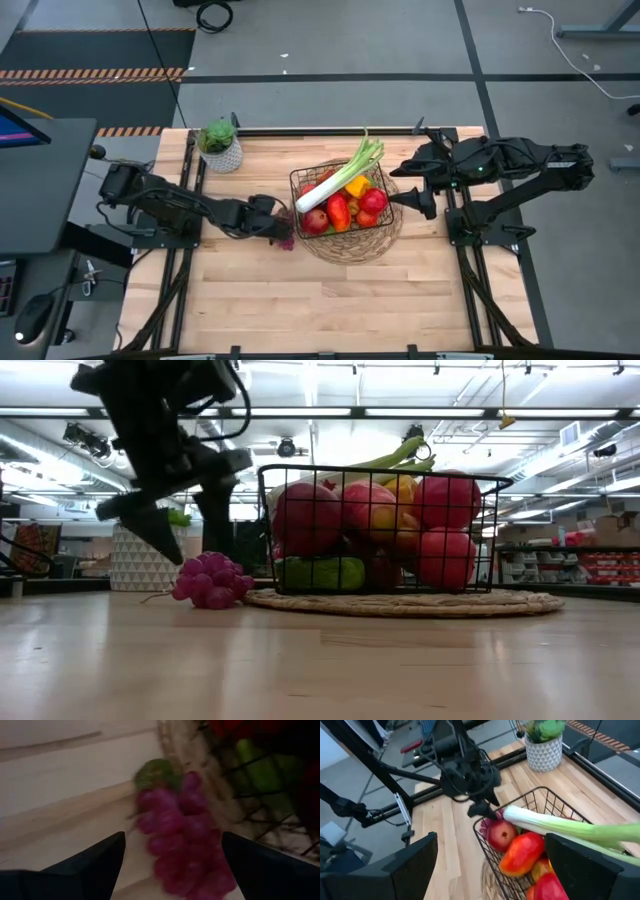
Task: Build produce basket
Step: Put the violet grapes into the black wire basket
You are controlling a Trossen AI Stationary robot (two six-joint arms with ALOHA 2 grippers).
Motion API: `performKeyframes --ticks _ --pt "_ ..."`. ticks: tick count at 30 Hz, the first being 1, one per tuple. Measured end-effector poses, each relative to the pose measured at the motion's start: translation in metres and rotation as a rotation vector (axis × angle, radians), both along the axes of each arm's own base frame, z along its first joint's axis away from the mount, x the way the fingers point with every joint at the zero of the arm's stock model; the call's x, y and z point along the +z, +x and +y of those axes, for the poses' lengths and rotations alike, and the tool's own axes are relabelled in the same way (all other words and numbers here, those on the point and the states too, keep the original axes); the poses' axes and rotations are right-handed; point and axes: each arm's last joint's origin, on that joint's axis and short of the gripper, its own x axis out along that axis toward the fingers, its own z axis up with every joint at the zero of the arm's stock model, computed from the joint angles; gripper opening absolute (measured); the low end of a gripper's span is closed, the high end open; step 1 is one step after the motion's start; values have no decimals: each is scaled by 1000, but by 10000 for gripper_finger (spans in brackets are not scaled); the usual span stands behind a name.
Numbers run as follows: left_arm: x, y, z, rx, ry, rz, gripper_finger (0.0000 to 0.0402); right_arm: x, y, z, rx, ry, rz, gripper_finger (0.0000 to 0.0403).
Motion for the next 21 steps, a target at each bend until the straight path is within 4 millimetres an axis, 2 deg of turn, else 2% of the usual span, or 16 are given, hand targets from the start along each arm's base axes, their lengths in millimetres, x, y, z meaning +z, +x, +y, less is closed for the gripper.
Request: performKeyframes --ticks 8,13,21 --pt "-23 12 -3 27 -9 22 323 0 3 1 3 4 -7 370" --pt "-28 14 -4 -20 -9 43 307 0 3 1 4 5 -6 370" --pt "-28 14 -4 -80 -12 74 231 0 3 1 4 9 -6 370"
